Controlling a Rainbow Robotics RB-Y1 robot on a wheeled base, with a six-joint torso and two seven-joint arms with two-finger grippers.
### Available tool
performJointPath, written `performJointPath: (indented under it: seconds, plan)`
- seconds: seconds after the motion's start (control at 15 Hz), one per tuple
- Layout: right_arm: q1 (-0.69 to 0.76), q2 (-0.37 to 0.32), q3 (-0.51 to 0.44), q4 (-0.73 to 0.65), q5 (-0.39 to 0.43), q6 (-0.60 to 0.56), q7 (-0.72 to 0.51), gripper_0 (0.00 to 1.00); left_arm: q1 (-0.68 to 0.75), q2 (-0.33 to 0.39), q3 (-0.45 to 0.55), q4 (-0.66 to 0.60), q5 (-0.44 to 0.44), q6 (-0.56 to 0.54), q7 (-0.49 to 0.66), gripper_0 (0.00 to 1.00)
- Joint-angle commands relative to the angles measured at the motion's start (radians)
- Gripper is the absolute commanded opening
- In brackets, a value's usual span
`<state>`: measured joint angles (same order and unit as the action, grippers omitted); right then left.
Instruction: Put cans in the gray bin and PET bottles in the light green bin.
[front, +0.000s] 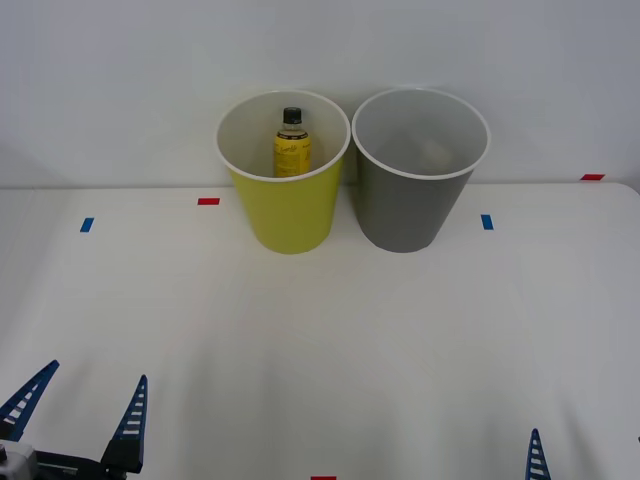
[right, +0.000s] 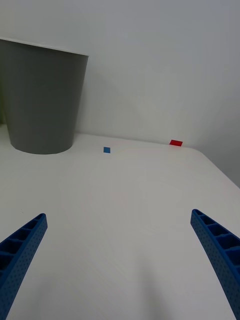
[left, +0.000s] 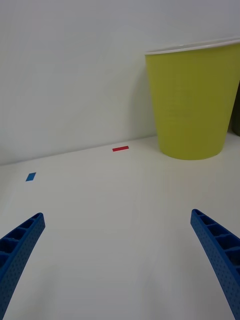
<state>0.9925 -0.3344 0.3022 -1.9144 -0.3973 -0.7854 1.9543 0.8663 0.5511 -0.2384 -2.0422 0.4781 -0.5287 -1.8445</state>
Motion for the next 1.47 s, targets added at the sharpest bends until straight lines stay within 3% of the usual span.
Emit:
performJointPath:
  seconds: [0.07,0.47,1.47]
  plan:
    - [0.000,0.000,0.000,0.000,0.000,0.000,0.000,1.00,0.060,-0.019,0.019,0.001,-0.027,-0.039,0.028,1.00]
    - [0.000,0.000,0.000,0.000,0.000,0.000,0.000,1.00,0.146,-0.033,0.028,0.001,-0.044,-0.068,0.064,1.00]
    - [0.000,0.000,0.000,0.000,0.000,0.000,0.000,1.00,0.149,-0.033,0.028,0.005,-0.046,-0.068,0.064,1.00]
